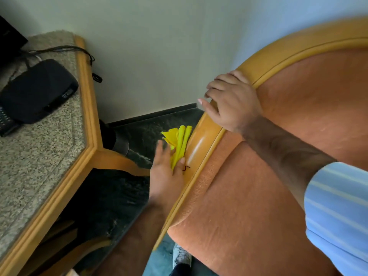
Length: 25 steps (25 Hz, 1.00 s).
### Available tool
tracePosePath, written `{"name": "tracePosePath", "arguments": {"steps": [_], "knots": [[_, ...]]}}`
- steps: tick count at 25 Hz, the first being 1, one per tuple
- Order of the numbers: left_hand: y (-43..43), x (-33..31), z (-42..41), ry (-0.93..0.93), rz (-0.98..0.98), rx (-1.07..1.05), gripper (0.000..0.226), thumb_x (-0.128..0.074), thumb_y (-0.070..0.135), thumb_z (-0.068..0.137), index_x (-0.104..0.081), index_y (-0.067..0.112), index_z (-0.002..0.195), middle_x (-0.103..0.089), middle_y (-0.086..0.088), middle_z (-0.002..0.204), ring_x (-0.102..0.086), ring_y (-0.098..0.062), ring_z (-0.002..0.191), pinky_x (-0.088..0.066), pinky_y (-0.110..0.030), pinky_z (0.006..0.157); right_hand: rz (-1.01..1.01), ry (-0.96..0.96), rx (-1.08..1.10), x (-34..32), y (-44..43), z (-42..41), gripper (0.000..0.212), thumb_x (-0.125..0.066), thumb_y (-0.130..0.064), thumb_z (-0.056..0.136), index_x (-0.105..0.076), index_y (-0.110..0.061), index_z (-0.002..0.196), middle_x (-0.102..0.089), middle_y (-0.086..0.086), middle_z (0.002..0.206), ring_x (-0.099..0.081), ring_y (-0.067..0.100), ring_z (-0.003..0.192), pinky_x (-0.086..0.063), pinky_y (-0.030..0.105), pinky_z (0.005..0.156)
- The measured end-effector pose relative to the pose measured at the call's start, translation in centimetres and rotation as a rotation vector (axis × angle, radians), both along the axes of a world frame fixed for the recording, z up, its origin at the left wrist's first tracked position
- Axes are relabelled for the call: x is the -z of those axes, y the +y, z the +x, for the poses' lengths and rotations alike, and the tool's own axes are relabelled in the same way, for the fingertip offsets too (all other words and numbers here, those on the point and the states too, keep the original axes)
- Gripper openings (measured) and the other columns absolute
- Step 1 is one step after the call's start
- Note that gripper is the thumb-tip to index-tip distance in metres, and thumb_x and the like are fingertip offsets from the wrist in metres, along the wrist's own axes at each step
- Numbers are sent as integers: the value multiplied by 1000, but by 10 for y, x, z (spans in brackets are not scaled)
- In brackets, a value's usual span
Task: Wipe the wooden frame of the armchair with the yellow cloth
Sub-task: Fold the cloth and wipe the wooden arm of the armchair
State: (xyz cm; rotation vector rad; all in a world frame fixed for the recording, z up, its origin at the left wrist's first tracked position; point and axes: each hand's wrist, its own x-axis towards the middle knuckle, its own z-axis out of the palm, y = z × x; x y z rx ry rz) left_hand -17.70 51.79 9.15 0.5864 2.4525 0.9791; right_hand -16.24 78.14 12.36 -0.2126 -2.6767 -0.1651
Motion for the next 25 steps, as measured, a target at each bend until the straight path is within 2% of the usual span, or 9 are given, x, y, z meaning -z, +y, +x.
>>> {"name": "tracePosePath", "arguments": {"steps": [2,4,7,9,12,15,18,22,25], "knots": [[1,-8,-9,-72,37,-41,40,-58,19,104,-59,18,144,-51,7,157,-45,-6,143,-31,-29,124,-7,5,0,-2,1,0,54,-40,-50,108,-80,-16,94,-80,0,105,-68,24,108,-46,45,104],[0,-18,-8,-83,84,-84,36,-56,13,104,-64,19,140,-60,15,139,-55,-1,129,-44,-37,120,-14,-3,9,-3,2,1,54,-40,-51,108,-79,-16,95,-79,0,106,-67,24,109,-46,45,105],[-8,-30,11,118,166,-82,37,-57,6,103,-66,16,137,-58,17,137,-48,22,122,-41,-18,116,11,-16,15,-3,0,1,52,-41,-51,107,-79,-17,97,-79,0,108,-67,25,111,-45,45,107],[-13,-32,32,227,179,47,35,-62,10,101,-67,10,135,-55,11,146,-41,20,131,-35,-7,114,15,-38,13,-3,1,1,53,-40,-52,107,-78,-17,101,-78,0,112,-66,26,115,-44,45,109],[-20,-35,53,195,145,273,45,-60,37,102,-63,11,138,-42,6,162,-38,6,142,-28,-1,112,32,-79,-21,0,1,5,56,-35,-57,107,-72,-17,121,-71,2,133,-57,28,137,-41,48,116],[-32,-20,41,451,94,366,55,-55,39,104,-51,7,148,-38,-7,165,-35,-20,154,-26,-24,126,83,-94,-94,6,-4,14,62,-33,-60,108,-58,-16,143,-59,4,152,-42,29,151,-35,50,124],[-38,-1,26,566,-137,467,71,-47,46,106,-25,6,161,-18,-10,173,-12,-24,162,-19,-46,131,103,-81,-111,8,-4,17,64,-33,-60,108,-53,-14,148,-54,4,157,-38,30,154,-33,52,125],[-38,17,28,647,-298,608,66,-37,42,109,-17,8,162,-11,-7,172,-15,-23,160,-25,-46,130,98,-40,-106,11,-4,16,62,-36,-57,107,-56,-13,145,-57,4,155,-42,29,152,-36,51,123],[-85,23,33,675,-357,721,60,-25,36,112,-13,8,163,-8,-8,172,-24,-26,159,-26,-42,127,93,-13,-120,11,-5,18,59,-38,-56,107,-59,-14,143,-60,4,152,-45,28,150,-39,49,121]]}}
